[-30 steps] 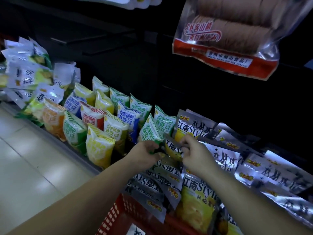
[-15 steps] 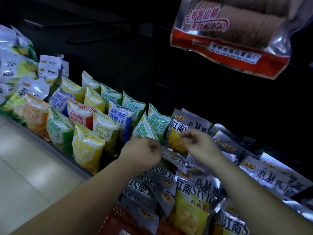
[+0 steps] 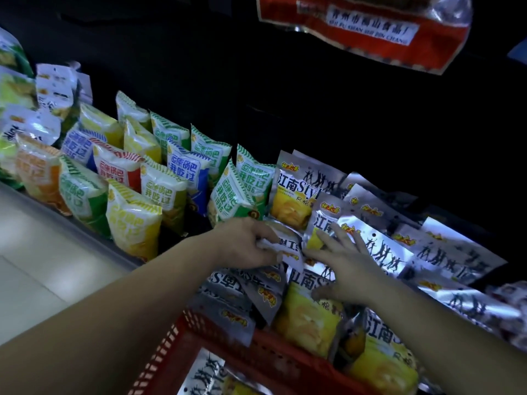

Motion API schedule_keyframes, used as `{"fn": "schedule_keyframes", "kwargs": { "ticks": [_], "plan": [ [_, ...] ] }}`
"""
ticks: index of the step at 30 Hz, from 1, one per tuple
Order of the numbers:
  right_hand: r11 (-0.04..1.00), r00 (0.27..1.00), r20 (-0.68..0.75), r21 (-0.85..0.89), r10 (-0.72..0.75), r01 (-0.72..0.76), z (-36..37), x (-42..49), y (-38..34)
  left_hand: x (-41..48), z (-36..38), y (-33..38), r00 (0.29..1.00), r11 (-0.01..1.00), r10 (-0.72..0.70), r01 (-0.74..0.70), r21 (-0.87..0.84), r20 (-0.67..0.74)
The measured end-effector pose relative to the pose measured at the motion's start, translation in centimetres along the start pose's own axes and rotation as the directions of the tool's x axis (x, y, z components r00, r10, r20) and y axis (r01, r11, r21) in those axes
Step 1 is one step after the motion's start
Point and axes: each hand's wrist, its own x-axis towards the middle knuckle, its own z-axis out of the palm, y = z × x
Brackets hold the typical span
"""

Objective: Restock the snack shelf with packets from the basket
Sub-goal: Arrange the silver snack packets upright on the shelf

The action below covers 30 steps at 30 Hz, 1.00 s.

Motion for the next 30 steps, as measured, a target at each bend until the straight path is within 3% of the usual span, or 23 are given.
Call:
{"fn": "schedule_keyframes", "kwargs": {
  "ticks": [3,9,12,15,17,19,21,22,26,30],
  "plan": [
    [1.0,1.0,-0.02,-0.026,-0.003,0.003,0.2,-0.1,0.2,0.2,0.2,0.2,1.0,1.0,0.007,-0.007,-0.001,-0.003],
    [0.997,0.997,0.07,-0.08,0.007,-0.001,0.0,-1.5,2.9,0.4,0.7,0.0,0.999,1.0,0.023,-0.022,-0.005,0.025],
    [0.999,0.997,0.063,-0.013,-0.033,0.034,-1.0,-1.6,2.8,0.3,0.7,-0.2,0.999,0.999,0.034,-0.033,0.014,-0.019],
    [0.991,0.999,-0.036,0.133,-0.018,0.022,-2.7,-1.0,1.3,0.1,0.5,-0.1,0.997,1.0,0.012,-0.01,0.024,-0.074],
    [0.968,0.971,-0.233,0.252,0.055,0.006,-3.5,-0.1,0.4,0.0,0.2,0.0,0.993,1.0,0.021,-0.02,0.007,-0.119],
    [0.925,0.883,-0.43,0.379,0.188,-0.013,-4.3,1.4,-0.4,0.0,-0.2,0.1,0.98,0.999,0.028,-0.033,-0.02,-0.197],
    [0.893,0.801,-0.52,0.449,0.296,-0.038,-5.2,3.4,-1.0,0.2,-0.6,-0.1,0.96,0.998,0.02,-0.036,-0.049,-0.278],
    [0.889,0.79,-0.525,0.454,0.318,-0.057,-5.5,4.5,-1.1,0.3,-0.7,-0.2,0.951,0.996,0.015,-0.042,-0.078,-0.309],
    [0.935,0.864,-0.399,0.296,0.307,-0.196,-7.3,8.3,-1.0,0.9,-0.6,-1.1,0.918,0.975,-0.037,-0.053,-0.214,-0.396],
    [0.925,0.818,-0.441,0.259,0.37,-0.279,-7.8,10.0,-0.6,1.3,-0.4,-2.0,0.905,0.967,-0.045,-0.067,-0.245,-0.424]
  ]
}}
